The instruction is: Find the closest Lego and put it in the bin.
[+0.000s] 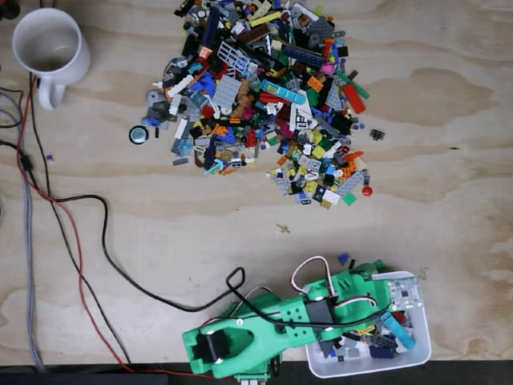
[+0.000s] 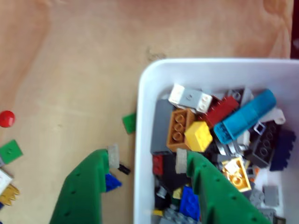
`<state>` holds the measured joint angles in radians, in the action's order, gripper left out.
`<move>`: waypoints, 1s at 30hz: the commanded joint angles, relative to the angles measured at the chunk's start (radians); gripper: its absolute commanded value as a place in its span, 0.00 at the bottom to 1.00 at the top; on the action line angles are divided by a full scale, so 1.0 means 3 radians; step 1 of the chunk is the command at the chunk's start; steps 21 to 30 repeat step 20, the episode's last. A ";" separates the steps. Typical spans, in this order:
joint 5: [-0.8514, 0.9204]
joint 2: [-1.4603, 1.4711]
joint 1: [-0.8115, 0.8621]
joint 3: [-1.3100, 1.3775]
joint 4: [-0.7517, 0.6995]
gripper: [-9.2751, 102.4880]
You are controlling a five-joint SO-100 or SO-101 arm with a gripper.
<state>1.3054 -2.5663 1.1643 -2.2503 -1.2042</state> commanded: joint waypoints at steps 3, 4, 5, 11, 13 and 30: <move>-0.0511 0.0225 -0.1979 0.0665 -0.0358 0.25; -0.0568 0.0240 -0.2173 0.0614 -0.0353 0.25; -0.0629 0.0240 -0.2362 0.0557 -0.0343 0.25; -0.1038 0.0353 -0.3267 0.0460 -0.0322 0.24; -0.1115 0.0465 -0.3400 0.0491 -0.0297 0.24; -0.1150 0.0690 -0.3518 0.0486 -0.0148 0.24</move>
